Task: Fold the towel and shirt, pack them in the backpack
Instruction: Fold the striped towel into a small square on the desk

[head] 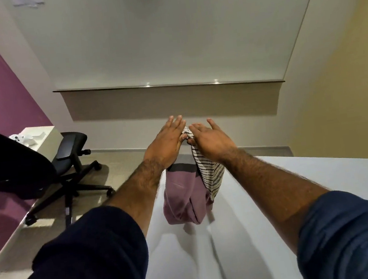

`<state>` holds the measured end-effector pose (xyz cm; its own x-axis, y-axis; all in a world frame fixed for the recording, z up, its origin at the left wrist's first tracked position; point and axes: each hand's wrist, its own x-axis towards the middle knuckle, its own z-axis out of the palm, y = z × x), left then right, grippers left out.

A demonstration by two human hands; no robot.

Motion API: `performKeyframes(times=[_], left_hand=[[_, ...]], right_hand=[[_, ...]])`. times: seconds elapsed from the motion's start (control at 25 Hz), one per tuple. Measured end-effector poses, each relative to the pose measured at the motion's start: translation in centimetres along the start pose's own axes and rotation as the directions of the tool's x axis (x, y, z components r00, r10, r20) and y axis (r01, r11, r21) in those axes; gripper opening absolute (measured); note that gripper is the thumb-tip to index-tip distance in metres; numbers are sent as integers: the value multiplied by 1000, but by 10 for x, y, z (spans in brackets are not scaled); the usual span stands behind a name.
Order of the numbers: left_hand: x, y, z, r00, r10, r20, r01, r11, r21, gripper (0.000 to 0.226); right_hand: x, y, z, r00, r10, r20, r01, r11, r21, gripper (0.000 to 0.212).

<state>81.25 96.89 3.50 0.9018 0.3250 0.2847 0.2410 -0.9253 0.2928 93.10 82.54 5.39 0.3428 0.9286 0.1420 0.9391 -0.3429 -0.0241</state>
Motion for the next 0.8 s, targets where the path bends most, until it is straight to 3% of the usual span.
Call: performKeyframes(times=[0.32, 0.56, 0.68, 0.8], left_hand=[[-36, -65, 95, 994, -33, 107, 33, 999, 7, 54], [-94, -74, 182, 921, -286, 262, 301, 953, -18, 66], [-111, -77, 224, 876, -395, 276, 422, 905, -46, 73], [-117, -90, 246, 865, -431, 257, 439, 898, 28, 82]], right_hand=[[13, -19, 121, 986, -19, 163, 4, 996, 91, 59], [-13, -18, 211, 943, 46, 331, -105, 981, 164, 73], [-17, -19, 238, 948, 60, 313, -109, 984, 141, 78], [-14, -27, 254, 960, 81, 268, -116, 986, 117, 75]])
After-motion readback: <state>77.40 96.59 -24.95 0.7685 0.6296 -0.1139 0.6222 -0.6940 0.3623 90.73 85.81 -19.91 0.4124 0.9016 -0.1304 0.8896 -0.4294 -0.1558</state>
